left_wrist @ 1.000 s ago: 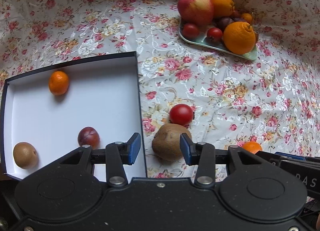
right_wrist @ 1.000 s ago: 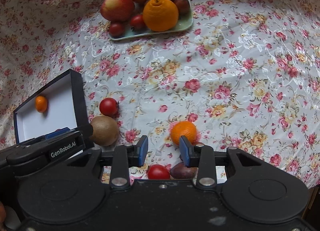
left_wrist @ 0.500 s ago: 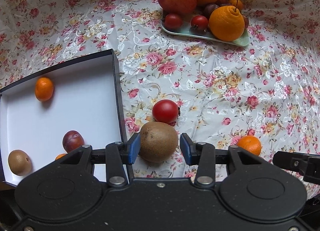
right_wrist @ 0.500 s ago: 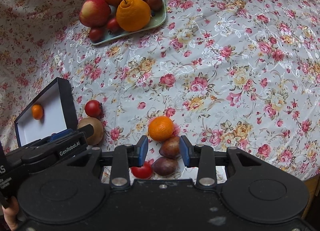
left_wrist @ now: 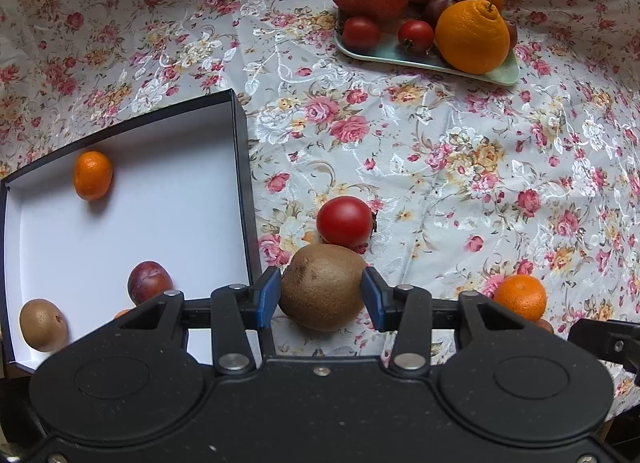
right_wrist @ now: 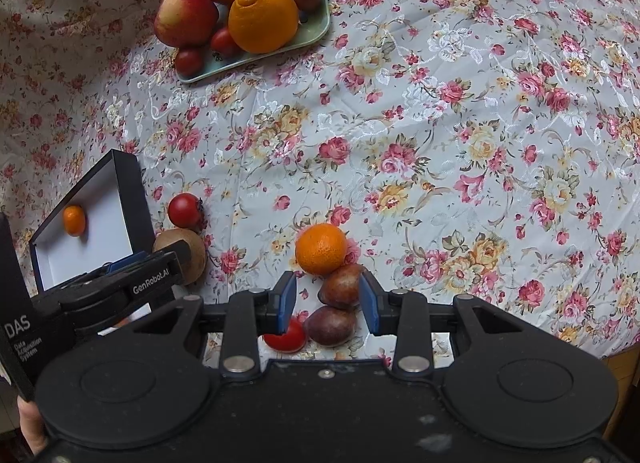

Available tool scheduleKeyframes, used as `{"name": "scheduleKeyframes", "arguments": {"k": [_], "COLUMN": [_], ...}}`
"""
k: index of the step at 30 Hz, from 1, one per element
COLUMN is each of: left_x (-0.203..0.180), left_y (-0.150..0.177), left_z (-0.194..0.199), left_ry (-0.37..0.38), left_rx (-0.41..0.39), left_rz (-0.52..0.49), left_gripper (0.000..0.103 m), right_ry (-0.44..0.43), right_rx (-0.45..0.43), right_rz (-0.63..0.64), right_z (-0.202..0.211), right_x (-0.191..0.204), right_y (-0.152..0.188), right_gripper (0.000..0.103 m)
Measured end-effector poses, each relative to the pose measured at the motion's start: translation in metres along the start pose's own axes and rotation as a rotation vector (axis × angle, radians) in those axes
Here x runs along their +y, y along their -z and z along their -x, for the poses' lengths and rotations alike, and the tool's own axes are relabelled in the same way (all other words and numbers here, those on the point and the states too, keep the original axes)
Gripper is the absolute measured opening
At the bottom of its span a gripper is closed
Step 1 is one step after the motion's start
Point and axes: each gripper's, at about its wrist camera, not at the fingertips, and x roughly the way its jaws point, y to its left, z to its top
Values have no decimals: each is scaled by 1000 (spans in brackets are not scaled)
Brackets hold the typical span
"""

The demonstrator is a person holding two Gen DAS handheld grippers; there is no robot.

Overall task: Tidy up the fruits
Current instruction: 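Close the left tool on a brown kiwi while the right tool approaches a dark plum, then close the right tool on the dark plum while the left tool lifts the kiwi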

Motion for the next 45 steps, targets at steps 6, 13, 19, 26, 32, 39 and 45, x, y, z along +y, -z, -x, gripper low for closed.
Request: {"name": "scheduleKeyframes", "arguments": {"k": [6, 13, 19, 26, 32, 39, 45], "left_x": [-1, -14, -19, -17, -26, -26, -45], "left_y": [0, 2, 1, -1, 1, 2, 7], "left_z": [-4, -12, -15, -25, -29, -24, -22], "left_ry": [4, -40, -58, -89, -132, 156, 134], "left_rx": [5, 13, 15, 39, 52, 140, 136], "left_rz": [3, -38, -38, -14, -23, 41, -20], "left_gripper": [55, 64, 69, 69, 63, 59, 59], "right_ry": [-2, 9, 16, 5, -2, -3, 25], "right_rx": [2, 11, 26, 26, 26, 40, 53], "right_rz": [-8, -19, -34, -47, -46, -71, -57], "right_z": [0, -4, -8, -7, -6, -11, -23], "right_x": [-2, -9, -16, -22, -25, -32, -27], "right_y": [0, 0, 1, 3, 3, 2, 2], "right_gripper": [38, 38, 38, 38, 38, 38, 38]}}
